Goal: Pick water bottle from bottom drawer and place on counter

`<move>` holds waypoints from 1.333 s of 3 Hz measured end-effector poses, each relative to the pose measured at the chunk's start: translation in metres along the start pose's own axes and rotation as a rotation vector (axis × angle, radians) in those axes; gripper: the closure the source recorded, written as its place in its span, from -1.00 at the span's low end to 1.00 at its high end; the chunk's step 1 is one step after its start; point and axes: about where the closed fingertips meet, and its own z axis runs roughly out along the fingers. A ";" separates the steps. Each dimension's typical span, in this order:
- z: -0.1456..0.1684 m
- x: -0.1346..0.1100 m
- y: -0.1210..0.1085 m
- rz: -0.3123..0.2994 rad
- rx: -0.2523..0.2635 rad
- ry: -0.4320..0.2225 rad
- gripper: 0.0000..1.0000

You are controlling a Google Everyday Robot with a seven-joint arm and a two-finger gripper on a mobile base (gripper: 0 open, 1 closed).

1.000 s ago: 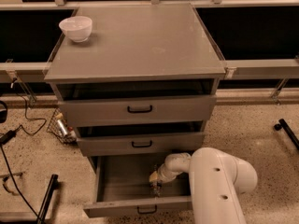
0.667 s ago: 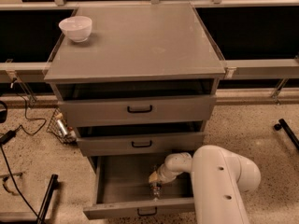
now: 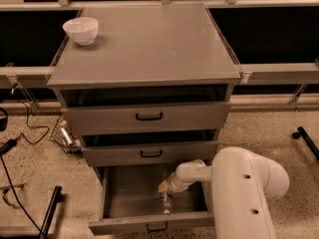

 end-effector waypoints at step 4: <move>-0.037 0.007 -0.035 -0.071 -0.029 -0.008 1.00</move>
Offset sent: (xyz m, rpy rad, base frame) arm 0.0144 0.0312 0.0425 -0.0231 -0.0486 0.0859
